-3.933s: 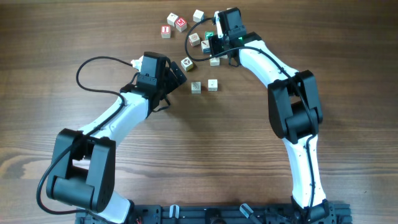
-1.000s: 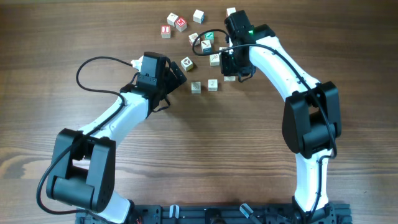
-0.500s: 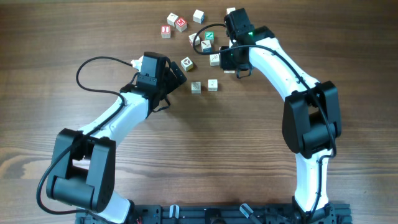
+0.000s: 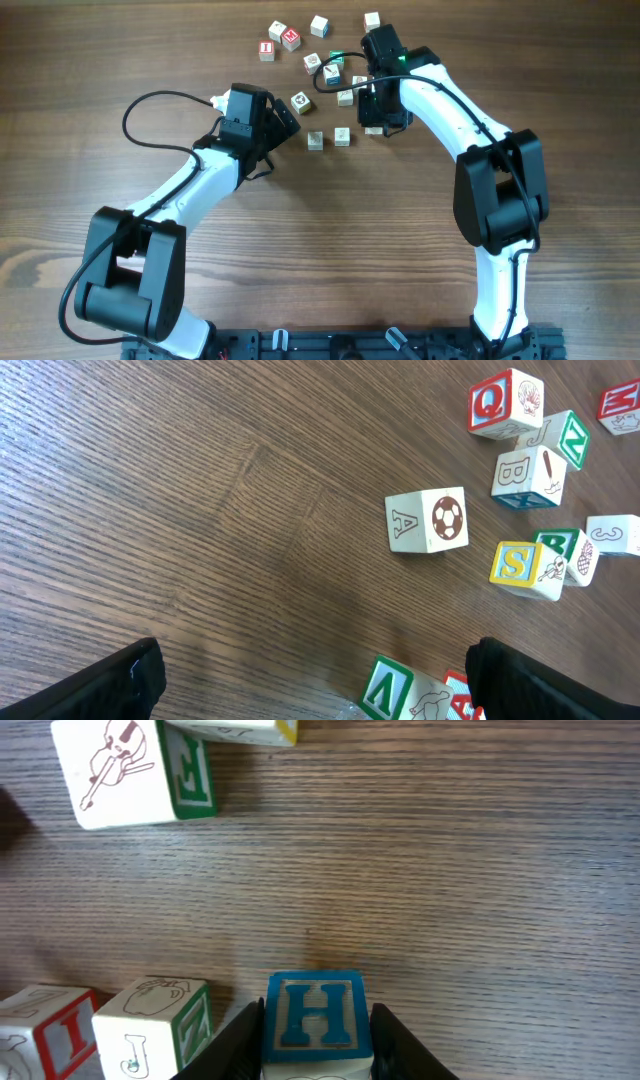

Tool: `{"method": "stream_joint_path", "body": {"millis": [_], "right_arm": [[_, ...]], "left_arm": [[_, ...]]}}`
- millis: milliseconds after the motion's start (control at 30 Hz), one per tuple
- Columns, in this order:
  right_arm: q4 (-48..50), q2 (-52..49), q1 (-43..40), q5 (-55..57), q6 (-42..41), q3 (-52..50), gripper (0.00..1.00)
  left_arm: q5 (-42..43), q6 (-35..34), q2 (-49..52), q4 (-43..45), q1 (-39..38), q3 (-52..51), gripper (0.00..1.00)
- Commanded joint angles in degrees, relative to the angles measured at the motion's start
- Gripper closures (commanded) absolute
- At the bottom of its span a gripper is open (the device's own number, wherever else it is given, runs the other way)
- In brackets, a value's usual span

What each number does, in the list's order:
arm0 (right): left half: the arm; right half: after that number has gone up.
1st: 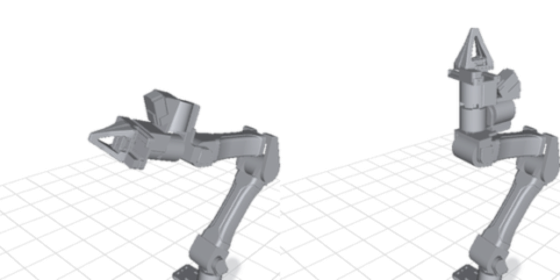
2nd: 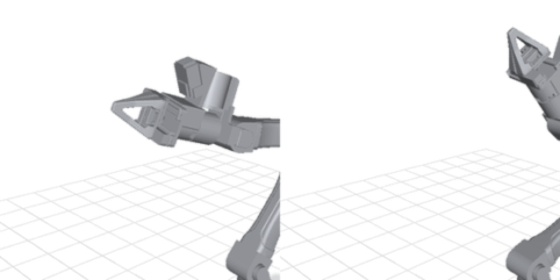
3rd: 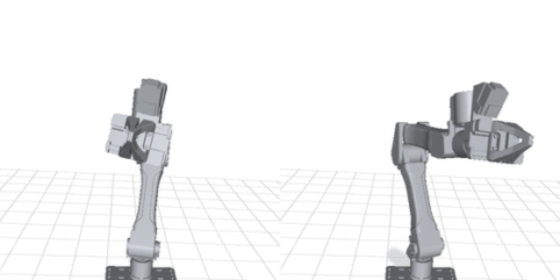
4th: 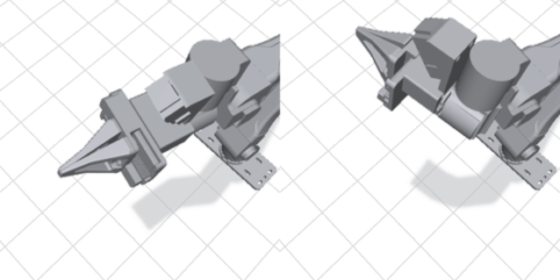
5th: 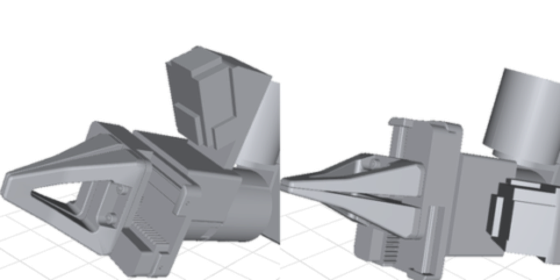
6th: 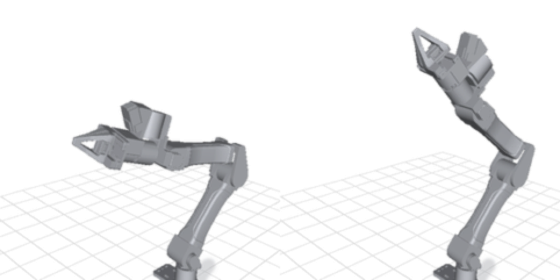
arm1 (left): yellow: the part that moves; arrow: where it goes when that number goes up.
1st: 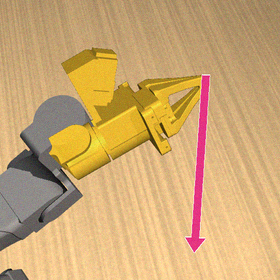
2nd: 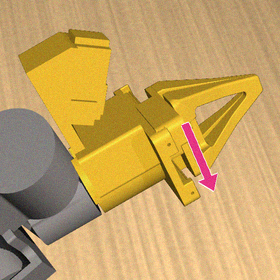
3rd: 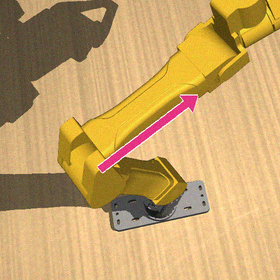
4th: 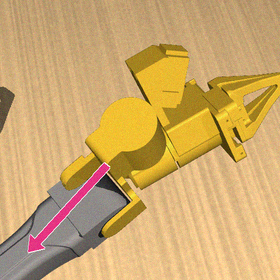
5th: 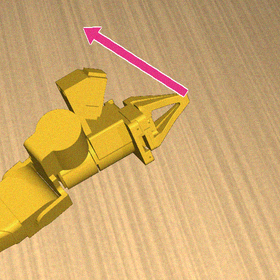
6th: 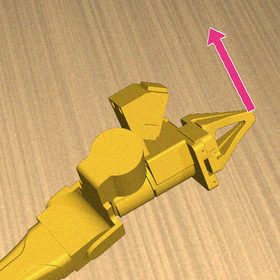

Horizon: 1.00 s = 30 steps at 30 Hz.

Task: Form a horizontal line
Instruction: 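Lower the H block at the right end of the row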

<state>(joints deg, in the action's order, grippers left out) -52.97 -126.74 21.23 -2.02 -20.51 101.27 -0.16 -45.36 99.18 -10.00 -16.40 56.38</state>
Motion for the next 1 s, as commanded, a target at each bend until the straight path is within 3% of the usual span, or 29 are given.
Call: {"method": "stream_joint_path", "body": {"millis": [0,100,233,600,633,700,767,833,967], "right_arm": [[-0.3,-0.5,0.8,-0.6,7.6,-0.5,0.66],[-0.7,-0.5,0.8,0.1,12.5,-0.5,0.59],[-0.7,-0.5,1.0,-3.7,12.7,-0.5,0.57],[-0.2,-0.8,1.0,-1.3,2.1,-0.4,0.63],[-0.2,-0.8,1.0,-1.4,2.0,-0.3,0.63],[-0.3,-0.7,1.0,-1.4,1.3,0.2,0.63],[-0.5,-0.5,1.0,-1.4,0.8,0.7,0.63],[-0.5,0.0,1.0,-1.3,0.8,1.2,0.63],[-0.8,1.8,0.4,2.8,-4.4,1.2,0.65]], "left_arm": [[-0.8,-0.1,0.5,0.2,0.1,-0.7,0.0],[-0.8,-0.1,0.5,0.2,0.1,-0.7,0.0],[-0.8,-0.1,0.5,0.2,0.1,-0.7,0.0],[-0.8,-0.1,0.5,0.8,0.0,-0.7,0.04],[-0.8,-0.1,0.5,0.8,0.0,-0.7,0.13],[-0.8,-0.1,0.6,0.8,0.1,-0.7,0.57],[-0.8,-0.1,0.7,0.9,0.0,-0.7,0.91],[-0.9,1.0,0.9,0.9,0.0,-0.7,0.96],[-0.5,13.4,1.6,1.7,-0.2,-0.7,0.96]]}}
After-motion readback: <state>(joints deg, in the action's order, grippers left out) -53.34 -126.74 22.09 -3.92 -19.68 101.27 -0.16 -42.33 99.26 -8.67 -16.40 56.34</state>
